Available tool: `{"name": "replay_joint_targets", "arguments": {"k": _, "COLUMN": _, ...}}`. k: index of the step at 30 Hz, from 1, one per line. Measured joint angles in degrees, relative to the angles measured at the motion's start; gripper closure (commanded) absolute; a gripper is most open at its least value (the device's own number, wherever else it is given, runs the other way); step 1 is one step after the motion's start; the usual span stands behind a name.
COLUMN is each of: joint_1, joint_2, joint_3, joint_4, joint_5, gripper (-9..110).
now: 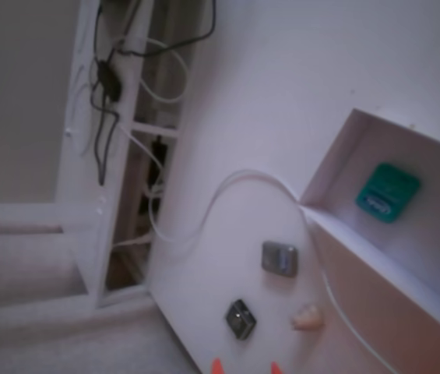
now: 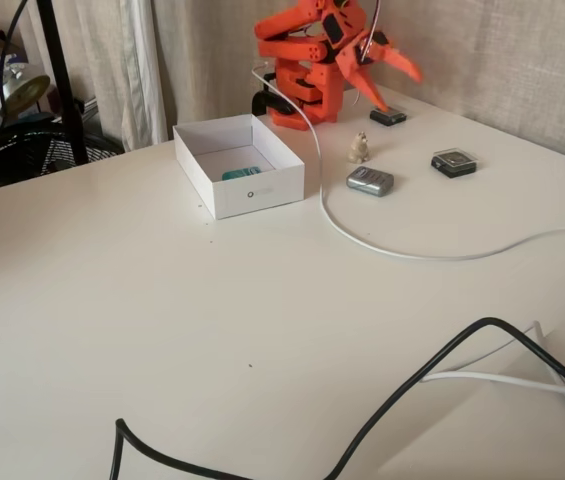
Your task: Grasp the green cube and put it in the bin.
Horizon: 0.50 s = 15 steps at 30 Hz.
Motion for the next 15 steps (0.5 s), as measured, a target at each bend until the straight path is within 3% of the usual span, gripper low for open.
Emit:
{"name": "replay_joint_targets", "arguments": {"k": 3, "joint_1": -0.7, "joint_2": 0.0, "joint_3": 0.7, "joint_4": 0.0, "joint_5": -0.18, "gripper": 74}}
{"name": "replay_joint_targets", "arguments": {"k": 12, "joint_1": -2.46, "joint_2": 0.0, "joint_3": 3.43, "joint_4": -0.35, "joint_5": -1.23, "gripper": 110}}
{"name": "replay_joint_targets", "arguments": {"k": 15, "joint_1": -3.43, "joint_2": 0.0, "joint_3": 3.43, "joint_4": -0.53, "joint_5": -1.67, "gripper": 110}}
